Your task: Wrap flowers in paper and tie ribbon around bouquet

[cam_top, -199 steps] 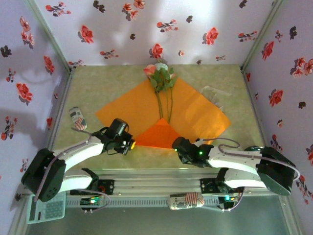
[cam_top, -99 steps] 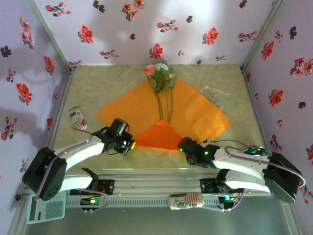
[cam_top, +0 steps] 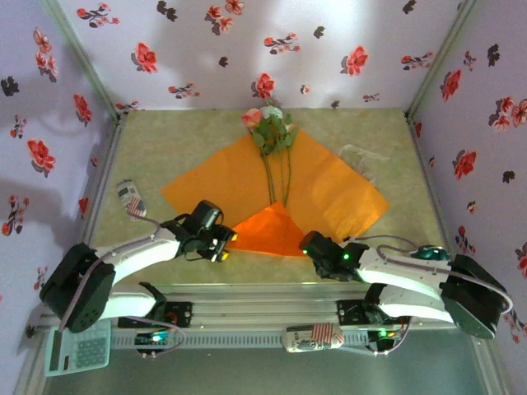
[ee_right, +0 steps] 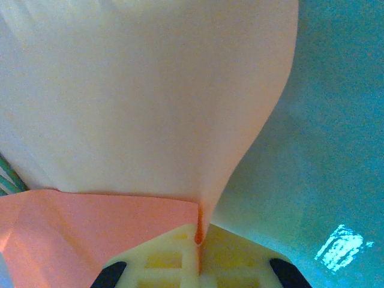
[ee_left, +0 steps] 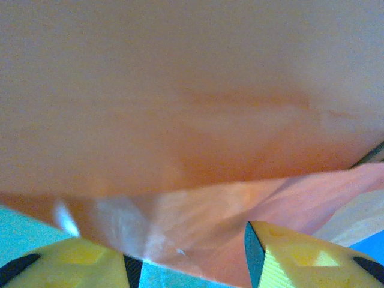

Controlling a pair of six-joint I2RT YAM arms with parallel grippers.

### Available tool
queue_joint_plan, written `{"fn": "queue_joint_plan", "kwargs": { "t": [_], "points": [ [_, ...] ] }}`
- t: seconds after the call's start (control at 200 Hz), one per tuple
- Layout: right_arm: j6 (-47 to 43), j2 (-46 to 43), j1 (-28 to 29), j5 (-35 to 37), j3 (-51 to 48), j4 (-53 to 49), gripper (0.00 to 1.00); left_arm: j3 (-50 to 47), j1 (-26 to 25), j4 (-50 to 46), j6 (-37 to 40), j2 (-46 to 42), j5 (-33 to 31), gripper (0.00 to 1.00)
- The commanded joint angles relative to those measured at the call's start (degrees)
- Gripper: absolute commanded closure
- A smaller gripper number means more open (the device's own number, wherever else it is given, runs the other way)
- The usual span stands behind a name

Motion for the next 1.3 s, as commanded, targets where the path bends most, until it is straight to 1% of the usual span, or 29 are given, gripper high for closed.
{"fn": "queue_joint_plan", "kwargs": {
  "t": [0.0, 0.115, 0.155, 0.195, 0.235, 0.28, 0.315, 0.425, 0.445, 0.485, 0.505, 0.53, 0.575, 0.695, 0.78, 0.82, 1.05, 1.14, 1.24, 1.3],
  "points": [
    [13.5, 0.2, -0.4, 1.2, -0.2, -1.2, 1.00, -0.6, -2.3, 2.9, -3.9, -0.5, -0.7, 0.51],
    [13.5, 0.4, -0.4, 1.2, -0.2, -0.7, 1.00, 0.1, -4.2, 5.6, -4.7, 2.1, -0.8, 0.52],
    [13.5, 0.5, -0.4, 1.1, -0.1, -0.5, 1.00, 0.4, -4.7, 6.4, -4.7, 3.0, -0.8, 0.55],
    [13.5, 0.6, -0.3, 1.2, -0.2, -0.5, 1.00, 0.6, -4.9, 6.6, -4.4, 3.6, -1.0, 0.61],
    [13.4, 0.5, -0.3, 1.1, -0.2, -0.7, 1.00, 0.6, -4.9, 6.4, -3.8, 4.1, -1.2, 0.70],
    [13.3, 0.4, -0.3, 1.2, -0.2, -1.2, 1.00, 0.6, -4.8, 5.3, -2.9, 4.0, -1.7, 0.90],
    [13.1, 0.2, -0.4, 1.3, -0.2, -1.7, 1.00, 0.6, -4.8, 3.7, -2.2, 3.6, -2.3, 1.00],
    [12.0, -0.1, -0.9, 1.5, -0.7, -2.2, 1.00, 0.3, -4.6, -0.1, -0.2, 2.2, -3.4, 1.00],
    [11.6, -0.2, -1.0, 1.5, -0.7, -2.4, 1.00, 0.1, -4.5, -0.4, 0.2, 1.8, -3.4, 0.92],
    [11.2, -0.2, -1.2, 1.3, -0.8, -2.6, 1.00, -0.2, -4.2, -1.3, 1.0, 1.3, -3.4, 0.72],
    [11.1, -0.3, -1.2, 1.2, -0.8, -2.6, 1.00, -0.4, -4.1, -1.8, 1.3, 1.1, -3.5, 0.64],
    [11.0, -0.3, -1.3, 1.0, -0.9, -2.6, 1.00, -0.5, -3.8, -2.3, 1.9, 0.8, -3.7, 0.59],
    [11.0, -0.4, -1.3, 0.7, -1.1, -2.7, 1.00, -1.0, -3.2, -2.8, 3.3, 0.4, -4.1, 0.58],
    [10.9, -0.8, -1.3, 0.7, -1.3, -3.1, 1.00, -2.3, -0.3, -1.2, 7.2, -0.3, -5.4, 0.63],
    [10.7, -1.0, -1.4, 0.7, -1.2, -3.4, 1.00, -2.7, 1.5, -0.5, 10.0, -0.4, -5.8, 0.75],
    [10.6, -1.0, -1.5, 0.7, -1.1, -3.6, 1.00, -2.7, 2.2, -0.7, 11.1, -0.8, -6.0, 0.78],
    [10.5, -1.0, -1.7, 0.5, -1.1, -3.6, 1.00, -5.0, 3.8, -2.0, 13.8, -5.5, -7.7, 0.77],
    [10.5, -0.4, -1.7, 0.3, -1.2, -2.9, 1.00, -6.3, 4.4, -1.7, 13.7, -6.9, -7.7, 0.80],
    [10.4, 0.4, -1.8, 0.0, -1.0, -2.2, 1.00, -7.1, 4.6, 0.4, 14.2, -7.4, -7.4, 0.89],
    [10.4, 0.6, -1.7, -0.1, -0.9, -2.2, 1.00, -6.5, 4.6, 0.3, 15.3, -7.0, -6.8, 0.96]
  ]
}}
